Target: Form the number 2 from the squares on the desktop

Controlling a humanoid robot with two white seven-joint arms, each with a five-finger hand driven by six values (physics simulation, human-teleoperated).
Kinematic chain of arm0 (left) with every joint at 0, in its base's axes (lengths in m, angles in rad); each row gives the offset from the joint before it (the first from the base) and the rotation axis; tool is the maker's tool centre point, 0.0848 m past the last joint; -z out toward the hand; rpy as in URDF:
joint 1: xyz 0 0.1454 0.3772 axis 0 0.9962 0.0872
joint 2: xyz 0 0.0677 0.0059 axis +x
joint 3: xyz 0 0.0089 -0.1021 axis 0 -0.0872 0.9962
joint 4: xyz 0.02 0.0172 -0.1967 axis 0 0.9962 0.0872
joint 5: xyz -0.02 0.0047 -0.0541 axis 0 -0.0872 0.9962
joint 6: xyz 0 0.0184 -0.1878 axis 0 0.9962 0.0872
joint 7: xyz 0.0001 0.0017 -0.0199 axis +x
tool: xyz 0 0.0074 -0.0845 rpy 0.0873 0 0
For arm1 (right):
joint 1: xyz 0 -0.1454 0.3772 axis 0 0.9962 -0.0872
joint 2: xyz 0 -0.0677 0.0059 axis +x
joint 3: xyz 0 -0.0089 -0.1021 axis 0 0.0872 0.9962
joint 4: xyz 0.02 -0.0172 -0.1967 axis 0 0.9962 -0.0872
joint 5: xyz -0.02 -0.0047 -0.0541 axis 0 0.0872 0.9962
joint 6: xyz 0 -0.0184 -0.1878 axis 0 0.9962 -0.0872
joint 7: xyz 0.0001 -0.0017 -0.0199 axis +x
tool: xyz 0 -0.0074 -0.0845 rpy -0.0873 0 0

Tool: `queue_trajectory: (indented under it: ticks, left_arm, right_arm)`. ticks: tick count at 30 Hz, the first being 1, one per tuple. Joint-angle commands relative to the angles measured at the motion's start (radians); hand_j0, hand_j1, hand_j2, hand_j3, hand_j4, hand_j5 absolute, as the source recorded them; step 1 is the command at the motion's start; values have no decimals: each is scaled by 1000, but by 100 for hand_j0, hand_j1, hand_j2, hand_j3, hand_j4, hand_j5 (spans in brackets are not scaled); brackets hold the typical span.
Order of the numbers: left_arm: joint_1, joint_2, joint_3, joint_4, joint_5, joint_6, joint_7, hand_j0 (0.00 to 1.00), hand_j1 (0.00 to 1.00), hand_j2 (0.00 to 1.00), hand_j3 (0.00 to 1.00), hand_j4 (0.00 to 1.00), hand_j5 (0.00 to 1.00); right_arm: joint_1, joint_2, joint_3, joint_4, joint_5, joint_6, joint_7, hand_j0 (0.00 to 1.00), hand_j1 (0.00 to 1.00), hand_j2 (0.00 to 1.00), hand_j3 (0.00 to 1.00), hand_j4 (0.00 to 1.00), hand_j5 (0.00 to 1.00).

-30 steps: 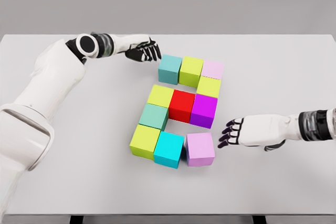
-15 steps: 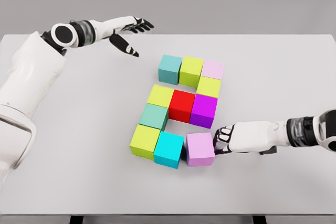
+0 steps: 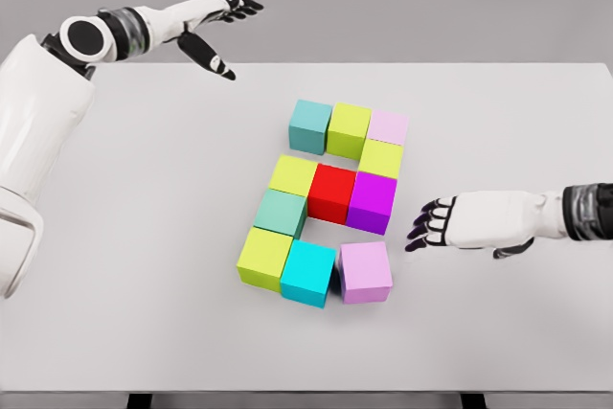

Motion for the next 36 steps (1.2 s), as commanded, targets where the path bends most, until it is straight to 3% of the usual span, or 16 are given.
queue_trajectory:
  ticks: [1,7,9,11,13,19,24,26,36]
  left_arm:
    - [0,3,5,-1,6,2,0,100,100,100,100,100,100]
    - [3,2,5,-1,6,2,0,100,100,100,100,100,100]
    - [2,3,6,-1,6,2,0,100,100,100,100,100,100]
    - [3,5,6,-1,6,1,0,100,100,100,100,100,100]
    - [5,6,6,-3,4,2,0,100,100,100,100,100,100]
    - [12,39,3,-23,6,2,0,100,100,100,100,100,100]
    - [77,43,-2,-217,6,9,0,100,100,100,100,100,100]
    - [106,52,-6,-358,4,-1,0,100,100,100,100,100,100]
    - [112,55,5,-369,6,-123,0,100,100,100,100,100,100]
  right_arm:
    - [0,0,-31,-1,-14,2,0,100,100,100,100,100,100]
    - [0,-79,20,-2,-74,2,0,100,100,100,100,100,100]
    - [-8,-91,85,-2,-91,2,0,100,100,100,100,100,100]
    - [-81,-109,179,-2,-106,2,0,100,100,100,100,100,100]
    - [-149,-108,275,-2,-120,2,0,100,100,100,100,100,100]
    - [-152,-76,312,-2,-120,2,0,100,100,100,100,100,100]
    - [-189,-28,359,-2,-120,2,0,100,100,100,100,100,100]
    - [-190,-28,359,-4,-120,2,0,100,100,100,100,100,100]
    - [-245,-19,359,-5,-157,2,0,100,100,100,100,100,100]
